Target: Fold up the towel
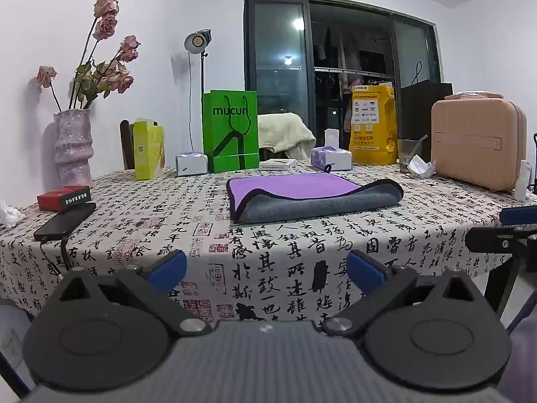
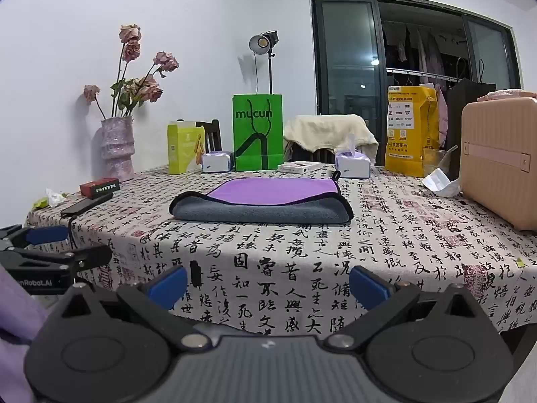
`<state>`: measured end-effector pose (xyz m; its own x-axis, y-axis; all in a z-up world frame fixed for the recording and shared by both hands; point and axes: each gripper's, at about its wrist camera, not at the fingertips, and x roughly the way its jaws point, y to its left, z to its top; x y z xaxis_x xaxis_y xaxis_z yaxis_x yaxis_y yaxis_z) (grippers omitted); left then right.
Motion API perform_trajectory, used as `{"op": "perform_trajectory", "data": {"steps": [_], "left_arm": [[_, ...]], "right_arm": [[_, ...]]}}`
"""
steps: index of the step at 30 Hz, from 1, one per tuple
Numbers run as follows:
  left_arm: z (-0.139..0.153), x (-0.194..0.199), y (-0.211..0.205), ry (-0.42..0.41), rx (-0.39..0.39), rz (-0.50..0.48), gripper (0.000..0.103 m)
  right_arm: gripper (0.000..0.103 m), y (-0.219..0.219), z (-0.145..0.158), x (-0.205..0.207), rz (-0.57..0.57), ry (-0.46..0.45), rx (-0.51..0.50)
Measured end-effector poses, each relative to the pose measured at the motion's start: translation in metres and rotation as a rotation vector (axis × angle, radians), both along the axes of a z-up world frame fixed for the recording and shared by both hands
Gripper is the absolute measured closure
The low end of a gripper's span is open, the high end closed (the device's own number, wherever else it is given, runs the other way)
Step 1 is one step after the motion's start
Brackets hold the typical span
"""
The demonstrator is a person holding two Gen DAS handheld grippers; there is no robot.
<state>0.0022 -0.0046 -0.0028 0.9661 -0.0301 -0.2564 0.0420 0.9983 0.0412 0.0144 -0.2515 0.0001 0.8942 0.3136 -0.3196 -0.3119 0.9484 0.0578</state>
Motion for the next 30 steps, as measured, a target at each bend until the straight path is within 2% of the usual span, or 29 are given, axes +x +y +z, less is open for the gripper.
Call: {"op": "perform_trajectory", "data": {"steps": [30], "left_arm": [[-0.0029, 0.0003, -0.0028, 0.003, 0.002, -0.005, 0.000]], "right_arm": [[0.000, -0.0009, -0.0014, 0.0026, 0.000, 0.000, -0.005]]}}
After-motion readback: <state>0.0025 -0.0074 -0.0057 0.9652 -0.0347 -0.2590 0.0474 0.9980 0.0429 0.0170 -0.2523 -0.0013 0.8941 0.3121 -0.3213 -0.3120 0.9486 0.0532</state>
